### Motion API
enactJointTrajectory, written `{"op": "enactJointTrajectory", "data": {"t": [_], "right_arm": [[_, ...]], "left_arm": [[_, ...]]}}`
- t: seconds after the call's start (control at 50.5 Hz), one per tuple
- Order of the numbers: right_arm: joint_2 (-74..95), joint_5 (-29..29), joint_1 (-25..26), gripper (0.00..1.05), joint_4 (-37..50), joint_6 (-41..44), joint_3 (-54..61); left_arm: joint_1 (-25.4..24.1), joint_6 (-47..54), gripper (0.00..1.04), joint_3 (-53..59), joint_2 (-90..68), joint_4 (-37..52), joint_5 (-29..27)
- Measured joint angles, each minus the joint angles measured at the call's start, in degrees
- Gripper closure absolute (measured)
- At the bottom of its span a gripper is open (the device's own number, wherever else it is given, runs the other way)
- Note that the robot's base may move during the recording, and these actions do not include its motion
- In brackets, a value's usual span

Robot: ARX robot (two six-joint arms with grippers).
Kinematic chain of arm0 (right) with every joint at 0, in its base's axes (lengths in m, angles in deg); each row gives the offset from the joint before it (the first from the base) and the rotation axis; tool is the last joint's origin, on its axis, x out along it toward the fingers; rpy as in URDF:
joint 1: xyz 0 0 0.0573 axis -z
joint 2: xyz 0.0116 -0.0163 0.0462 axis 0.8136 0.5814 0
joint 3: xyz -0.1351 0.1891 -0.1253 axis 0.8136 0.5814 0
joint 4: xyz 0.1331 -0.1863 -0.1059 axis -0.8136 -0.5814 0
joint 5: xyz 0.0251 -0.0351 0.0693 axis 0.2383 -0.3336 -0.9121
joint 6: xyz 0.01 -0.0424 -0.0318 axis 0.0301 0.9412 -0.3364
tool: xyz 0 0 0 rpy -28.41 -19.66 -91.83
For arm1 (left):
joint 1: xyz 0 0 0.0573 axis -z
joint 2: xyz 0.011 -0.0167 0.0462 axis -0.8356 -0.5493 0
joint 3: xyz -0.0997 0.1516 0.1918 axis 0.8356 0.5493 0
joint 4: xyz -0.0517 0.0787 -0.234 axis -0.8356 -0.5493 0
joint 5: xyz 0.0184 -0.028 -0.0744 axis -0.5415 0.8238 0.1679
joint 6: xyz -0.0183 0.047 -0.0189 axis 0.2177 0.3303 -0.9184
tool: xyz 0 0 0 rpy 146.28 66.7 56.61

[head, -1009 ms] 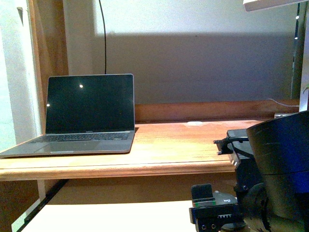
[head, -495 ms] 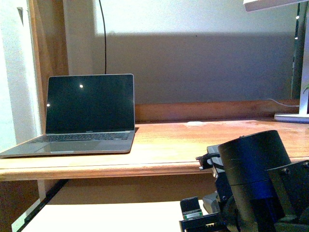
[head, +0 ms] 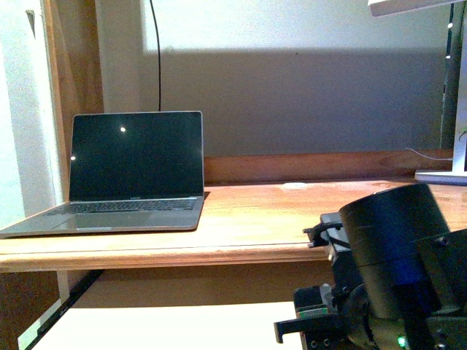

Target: Place mouse

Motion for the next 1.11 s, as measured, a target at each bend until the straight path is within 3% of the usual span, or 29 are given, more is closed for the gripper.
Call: {"op": "enactJointTrajectory", "data": {"t": [0.237,0.495,0.91,1.108], "right_arm": [[-14.67,-6.38,1.92,0.5,-8.9,-1.55,3.91],[-14.23,-3.82,1.2,0.5,-14.8,-0.66,-4.81],[17.84,12.7,-5.03,0.5,-27.8,0.52,-49.99],[28.72,16.83,-6.12,0.5,-31.39,1.79,-64.17]], "left_arm": [[0.0,0.0,0.08,0.0,0.0,0.0,0.0],[0.0,0.0,0.08,0.0,0.0,0.0,0.0],[0.0,0.0,0.08,0.0,0.0,0.0,0.0],[0.0,0.0,0.08,0.0,0.0,0.0,0.0]]}}
